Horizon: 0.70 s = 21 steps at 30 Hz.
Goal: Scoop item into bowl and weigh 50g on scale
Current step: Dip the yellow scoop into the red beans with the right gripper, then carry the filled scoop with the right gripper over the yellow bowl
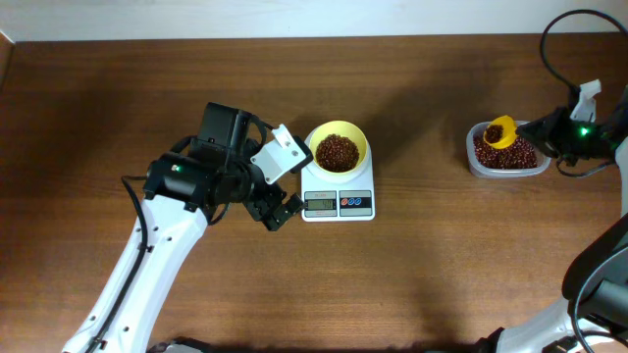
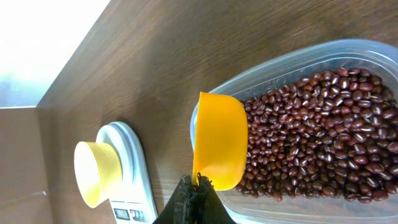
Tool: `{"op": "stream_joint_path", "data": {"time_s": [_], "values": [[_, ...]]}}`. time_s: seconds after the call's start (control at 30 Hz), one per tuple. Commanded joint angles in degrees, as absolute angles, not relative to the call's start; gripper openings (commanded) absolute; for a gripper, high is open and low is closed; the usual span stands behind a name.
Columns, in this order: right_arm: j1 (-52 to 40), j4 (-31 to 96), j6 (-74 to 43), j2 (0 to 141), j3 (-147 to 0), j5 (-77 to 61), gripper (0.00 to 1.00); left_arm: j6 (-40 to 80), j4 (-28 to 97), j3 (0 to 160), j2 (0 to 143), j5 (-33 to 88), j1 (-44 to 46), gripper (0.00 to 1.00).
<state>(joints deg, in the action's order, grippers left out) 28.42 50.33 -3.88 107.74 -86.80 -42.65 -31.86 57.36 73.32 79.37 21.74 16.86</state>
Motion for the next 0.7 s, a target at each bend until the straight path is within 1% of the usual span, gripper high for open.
{"op": "stream_joint_path", "data": {"time_s": [0.0, 0.1, 0.2, 0.57, 0.67], "values": [[28.56, 50.35, -1.67, 107.09, -88.2, -47.11, 0.04, -31.51, 57.25, 72.88, 78.89, 22.72, 16.88, 0.99], [28.1, 50.13, -1.69, 107.09, -88.2, -50.43, 0.04, -31.51, 57.25, 72.9, 78.89, 22.72, 16.88, 0.99], [24.47, 49.39, -1.72, 107.07, -88.2, -50.43, 0.04, -31.51, 57.25, 72.88, 78.89, 22.72, 16.88, 0.99], [5.08, 36.51, -9.54, 107.09, -88.2, -51.05, 0.04, -31.51, 57.25, 72.88, 78.89, 22.72, 16.88, 0.99], [0.82, 34.2, -9.52, 107.09, -88.2, -50.81, 0.04, -31.51, 57.25, 72.88, 78.89, 22.72, 16.88, 0.99]]}}
